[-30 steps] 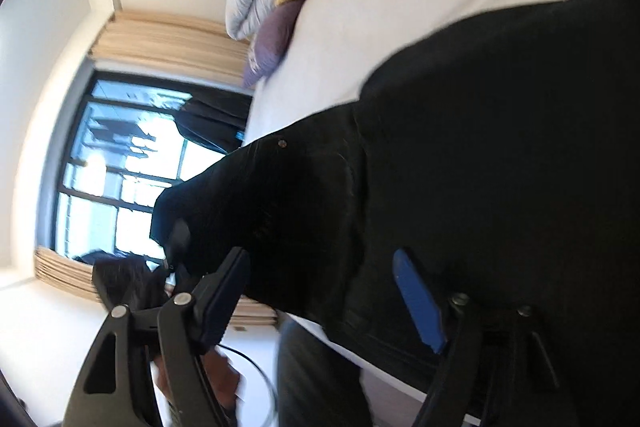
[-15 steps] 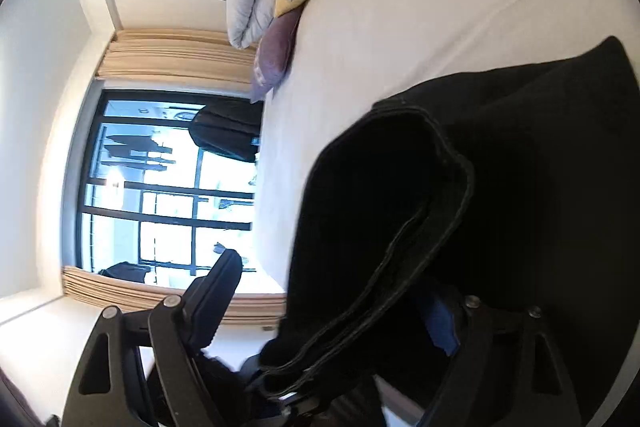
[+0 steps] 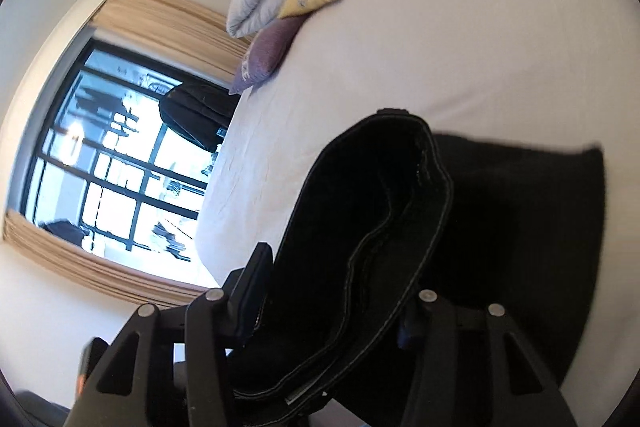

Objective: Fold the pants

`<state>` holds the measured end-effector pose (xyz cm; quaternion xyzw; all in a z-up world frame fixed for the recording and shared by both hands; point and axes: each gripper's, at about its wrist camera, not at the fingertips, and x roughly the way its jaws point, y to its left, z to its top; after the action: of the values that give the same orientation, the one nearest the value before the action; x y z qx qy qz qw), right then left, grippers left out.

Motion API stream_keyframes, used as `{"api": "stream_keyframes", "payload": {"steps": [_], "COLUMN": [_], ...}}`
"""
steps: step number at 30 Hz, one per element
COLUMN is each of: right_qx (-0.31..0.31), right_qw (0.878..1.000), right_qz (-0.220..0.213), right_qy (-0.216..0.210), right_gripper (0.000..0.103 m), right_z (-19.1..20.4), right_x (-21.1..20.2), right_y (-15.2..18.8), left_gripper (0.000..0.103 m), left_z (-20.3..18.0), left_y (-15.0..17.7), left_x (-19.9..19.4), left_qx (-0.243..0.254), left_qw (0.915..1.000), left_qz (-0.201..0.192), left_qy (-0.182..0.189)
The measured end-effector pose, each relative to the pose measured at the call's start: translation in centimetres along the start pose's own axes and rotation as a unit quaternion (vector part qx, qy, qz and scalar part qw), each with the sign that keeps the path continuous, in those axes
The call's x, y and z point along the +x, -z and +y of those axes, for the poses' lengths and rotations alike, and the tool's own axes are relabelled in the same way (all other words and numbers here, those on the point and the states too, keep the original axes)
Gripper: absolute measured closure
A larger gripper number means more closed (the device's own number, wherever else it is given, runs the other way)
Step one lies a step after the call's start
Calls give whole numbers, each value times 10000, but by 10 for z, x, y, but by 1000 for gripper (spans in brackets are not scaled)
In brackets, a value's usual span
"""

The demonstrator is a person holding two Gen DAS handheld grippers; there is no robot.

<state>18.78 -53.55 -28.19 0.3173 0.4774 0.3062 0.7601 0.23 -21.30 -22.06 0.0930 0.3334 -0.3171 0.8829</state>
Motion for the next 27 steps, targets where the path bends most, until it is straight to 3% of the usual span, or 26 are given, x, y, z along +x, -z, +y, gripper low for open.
{"api": "stream_keyframes", "payload": {"steps": [7,14,23,25,27], "right_qx": [204,641,784,811,873], "right_qw": [9997,9974,9960,9957,9951], "right_qz": [-65,-261,-388,-422,-458], "right_qy": [-80,-194,-156,-129,-79], "right_gripper": [54,54,57,59,71], "right_z": [-26,-78,-103,-107,-111], "right_x": [-9,-36,-44,-46,-48], "right_y": [-9,16,23,23,24], "left_gripper": [91,90,86,85,83], "left_z": [-28,-67,-90,-95,-99], "left_y": [-3,5,19,22,25], "left_x": [27,59,93,99,102], "left_qx": [279,696,819,839,873], "left_qw": [9993,9958,9933,9931,9930], "left_qz": [255,579,809,819,789], "left_qy": [-36,133,34,9,-34]}}
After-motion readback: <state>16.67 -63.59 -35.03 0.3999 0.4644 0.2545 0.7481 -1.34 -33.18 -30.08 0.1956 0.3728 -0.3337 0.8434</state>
